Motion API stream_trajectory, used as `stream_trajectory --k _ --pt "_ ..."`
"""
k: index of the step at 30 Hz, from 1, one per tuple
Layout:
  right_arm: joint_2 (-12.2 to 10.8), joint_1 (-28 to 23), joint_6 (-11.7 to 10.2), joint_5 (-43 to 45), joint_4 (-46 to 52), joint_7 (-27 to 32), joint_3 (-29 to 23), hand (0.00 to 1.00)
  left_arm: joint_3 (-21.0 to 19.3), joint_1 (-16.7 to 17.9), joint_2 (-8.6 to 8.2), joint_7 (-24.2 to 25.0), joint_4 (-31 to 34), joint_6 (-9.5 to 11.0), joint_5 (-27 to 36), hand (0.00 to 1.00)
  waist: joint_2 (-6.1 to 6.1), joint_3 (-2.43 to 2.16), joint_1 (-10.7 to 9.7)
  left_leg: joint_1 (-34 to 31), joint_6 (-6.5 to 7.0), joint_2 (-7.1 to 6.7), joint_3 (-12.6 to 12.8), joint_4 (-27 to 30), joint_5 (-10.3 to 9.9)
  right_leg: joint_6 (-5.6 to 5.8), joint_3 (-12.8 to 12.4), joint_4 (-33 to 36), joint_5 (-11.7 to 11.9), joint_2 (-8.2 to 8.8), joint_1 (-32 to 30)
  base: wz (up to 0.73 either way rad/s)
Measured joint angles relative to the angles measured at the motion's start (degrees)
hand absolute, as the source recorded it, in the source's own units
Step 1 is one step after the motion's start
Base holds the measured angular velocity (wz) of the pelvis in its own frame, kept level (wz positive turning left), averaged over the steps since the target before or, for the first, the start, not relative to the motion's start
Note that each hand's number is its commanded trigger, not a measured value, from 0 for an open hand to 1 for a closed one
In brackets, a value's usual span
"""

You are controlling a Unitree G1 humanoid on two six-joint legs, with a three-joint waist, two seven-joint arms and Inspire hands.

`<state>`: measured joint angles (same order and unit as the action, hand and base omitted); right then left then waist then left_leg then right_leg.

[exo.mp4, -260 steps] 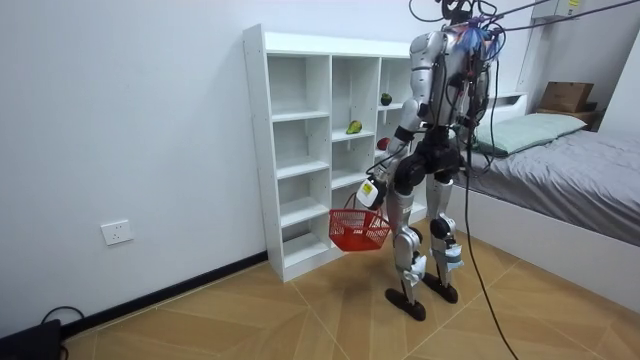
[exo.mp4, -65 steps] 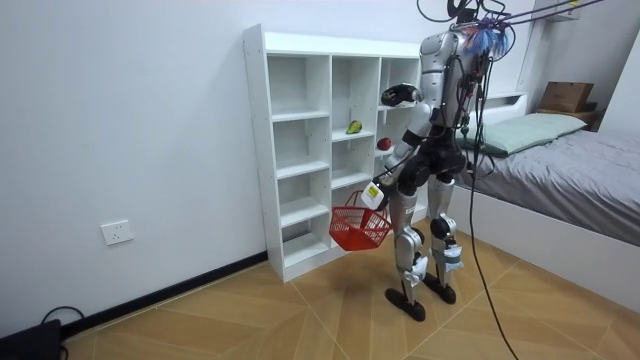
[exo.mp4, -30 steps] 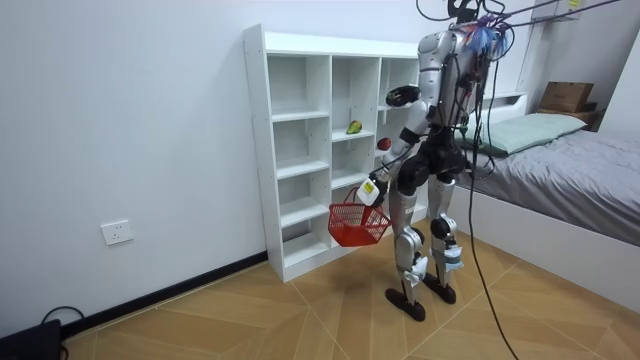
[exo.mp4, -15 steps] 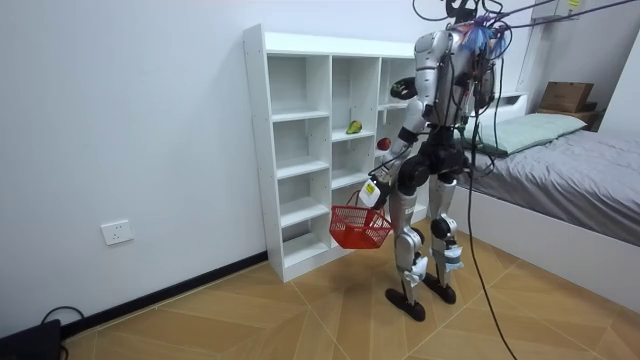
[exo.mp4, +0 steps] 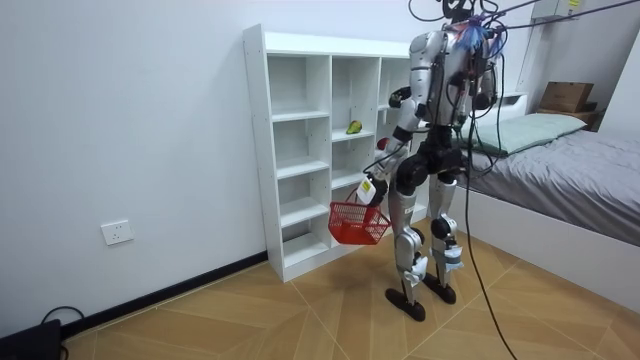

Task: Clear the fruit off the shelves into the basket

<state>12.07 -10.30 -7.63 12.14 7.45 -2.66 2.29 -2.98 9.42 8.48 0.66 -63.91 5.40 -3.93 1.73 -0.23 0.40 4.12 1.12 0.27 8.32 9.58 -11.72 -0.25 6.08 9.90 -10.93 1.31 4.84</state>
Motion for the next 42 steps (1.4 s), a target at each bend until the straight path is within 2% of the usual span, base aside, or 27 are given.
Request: stream_trajectory --k 2,8,11,16,20,23,26,28,33,35,42 --pt "-1.0 0.0 -0.1 2.1 -0.9 -0.7 2.2 1.00 1.3 -1.6 -0.20 0.1 0.1 0.0 0.0 1.00 -0.27 0.35 0.0 -0.6 0.01 -0.04 0.0 0.2 0.0 0.00 0.0 0.0 0.2 0.03 -0.8 0.00" --pt "-1.3 0.5 0.1 2.9 -7.9 -1.3 6.9 1.00 5.4 -6.5 -1.11 0.0 1.6 0.0 0.0 1.00 -0.01 0.36 0.7 -3.9 0.17 -0.06 -0.2 0.9 0.2 -0.02 0.0 0.8 0.2 0.15 -4.0 0.01" --pt "-1.3 1.0 0.1 5.2 -11.3 -1.2 8.3 1.00 6.8 -7.7 -1.72 0.0 2.8 0.0 0.0 1.00 0.06 0.41 1.3 -4.5 0.19 -0.09 -0.4 1.2 0.2 -0.02 0.1 0.8 0.2 0.22 -4.3 0.01" --pt "-1.2 2.6 0.2 5.7 -15.1 -1.1 10.5 1.00 8.9 -8.8 -2.08 0.3 4.8 0.0 2.5 1.00 0.01 0.43 1.6 -6.4 0.18 -0.09 -0.5 1.6 0.2 -0.04 0.3 0.9 0.2 0.20 -6.0 0.00" --pt "-1.3 4.3 0.2 6.5 -20.7 -1.1 12.6 1.00 9.0 -9.3 -2.96 1.4 4.8 0.0 3.4 1.00 -0.09 0.51 1.7 -8.1 0.17 -0.04 -0.8 2.0 0.2 -0.12 0.9 1.0 0.3 0.25 -7.3 0.06" --pt "-1.7 4.9 0.2 6.9 -23.1 -1.1 13.5 1.00 9.1 -9.4 -2.99 2.2 4.8 0.0 3.5 1.00 -0.03 0.56 1.7 -9.2 0.16 -0.06 -1.2 2.3 0.3 -0.16 1.5 1.1 0.3 0.29 -8.2 0.07" --pt "-1.8 5.6 0.2 7.2 -25.4 0.0 15.0 1.00 11.7 -10.3 -2.95 2.5 5.1 0.0 6.0 1.00 -0.16 0.75 1.5 -10.5 0.17 -0.09 -2.4 3.1 0.3 -0.16 2.3 1.1 0.3 0.43 -8.8 0.16" --pt "-2.4 7.0 0.1 8.3 -28.1 0.4 16.0 1.00 12.9 -11.7 -3.03 2.7 5.1 0.1 7.2 1.00 -0.06 1.20 1.6 -11.3 0.19 -0.15 -2.7 3.2 0.4 -0.17 3.0 1.2 0.3 0.54 -9.2 0.17" --pt "-3.4 9.7 0.0 8.9 -33.7 1.5 17.7 1.00 16.2 -14.0 -2.74 3.6 5.1 2.1 8.9 1.00 -0.09 1.28 1.6 -13.9 0.38 -0.15 -3.1 3.3 1.1 -0.21 4.3 1.9 0.3 0.92 -11.9 0.11" --pt "-3.7 10.2 0.0 9.1 -36.3 3.0 18.7 1.00 18.0 -14.0 -2.64 4.0 5.3 2.1 9.8 1.00 -0.20 1.27 1.4 -14.6 0.38 -0.23 -3.6 3.8 1.1 -0.21 5.2 1.9 0.3 1.06 -12.1 0.10" --pt "-3.6 12.6 0.0 9.7 -42.7 3.8 21.2 1.00 19.8 -14.6 -2.68 5.2 6.9 2.1 10.2 1.00 -1.06 1.35 1.6 -15.8 0.39 -0.22 -3.8 4.1 1.1 -0.21 5.3 2.0 0.3 1.18 -13.0 0.02"
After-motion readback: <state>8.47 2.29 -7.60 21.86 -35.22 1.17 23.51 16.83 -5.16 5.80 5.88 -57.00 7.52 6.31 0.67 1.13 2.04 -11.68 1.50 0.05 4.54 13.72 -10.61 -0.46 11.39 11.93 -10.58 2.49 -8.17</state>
